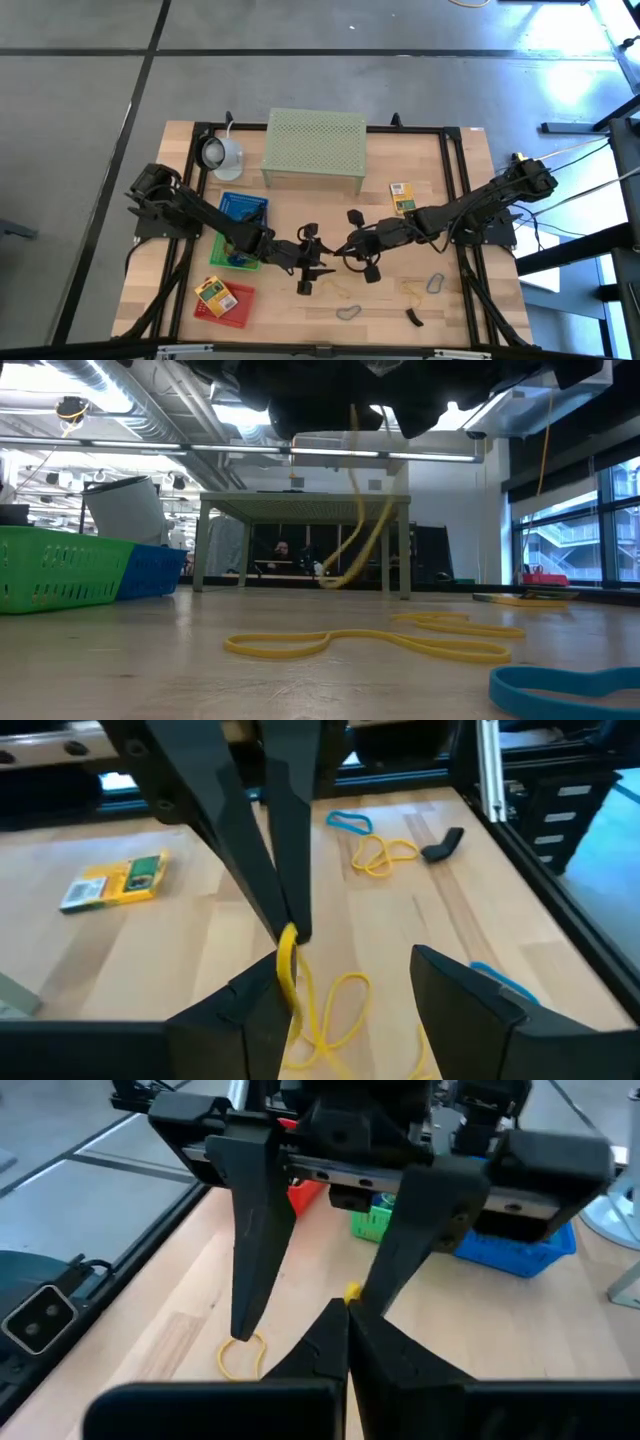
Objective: Pick & Place Office Desk Supplies
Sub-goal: Put the yellow rubber band into the blue bin
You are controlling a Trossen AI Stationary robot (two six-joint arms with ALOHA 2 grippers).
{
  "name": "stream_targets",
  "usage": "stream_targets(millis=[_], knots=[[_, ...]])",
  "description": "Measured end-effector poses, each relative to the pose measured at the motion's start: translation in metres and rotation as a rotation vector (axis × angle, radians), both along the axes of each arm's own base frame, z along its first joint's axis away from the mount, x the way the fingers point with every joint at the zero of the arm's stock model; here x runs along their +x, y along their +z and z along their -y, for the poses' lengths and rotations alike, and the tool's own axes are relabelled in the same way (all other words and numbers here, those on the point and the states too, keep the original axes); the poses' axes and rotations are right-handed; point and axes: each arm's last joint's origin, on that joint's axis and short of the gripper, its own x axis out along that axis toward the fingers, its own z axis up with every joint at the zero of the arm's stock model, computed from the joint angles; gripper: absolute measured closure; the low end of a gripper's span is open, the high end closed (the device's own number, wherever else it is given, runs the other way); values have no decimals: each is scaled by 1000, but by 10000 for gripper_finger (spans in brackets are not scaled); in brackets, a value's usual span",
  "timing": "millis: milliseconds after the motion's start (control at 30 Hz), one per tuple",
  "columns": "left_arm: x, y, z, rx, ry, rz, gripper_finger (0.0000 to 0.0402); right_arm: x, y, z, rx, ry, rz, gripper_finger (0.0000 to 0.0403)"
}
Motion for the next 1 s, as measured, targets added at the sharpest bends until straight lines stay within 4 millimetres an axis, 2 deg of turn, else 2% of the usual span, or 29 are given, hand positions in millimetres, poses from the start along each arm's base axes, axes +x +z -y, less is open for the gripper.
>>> stream_targets(millis=[267, 367, 533, 600, 833, 1000], knots=[[-1, -2, -1, 3, -1, -26, 244, 1, 3, -1, 18, 28, 25, 398], [-1, -2, -1, 24, -1, -23, 280, 1, 3, -1, 17, 28, 24, 398], [-1, -2, -2, 50, 10, -21, 370, 1, 3, -1, 20, 27, 24, 398], [0, -2, -3, 59, 10, -21, 392, 1, 3, -1, 20, 27, 24, 397], [1, -2, -7, 55, 24, -20, 400, 1, 3, -1, 79, -1, 7, 383], [1, -2, -7, 55, 24, -20, 400, 1, 3, -1, 88, -7, 5, 351]])
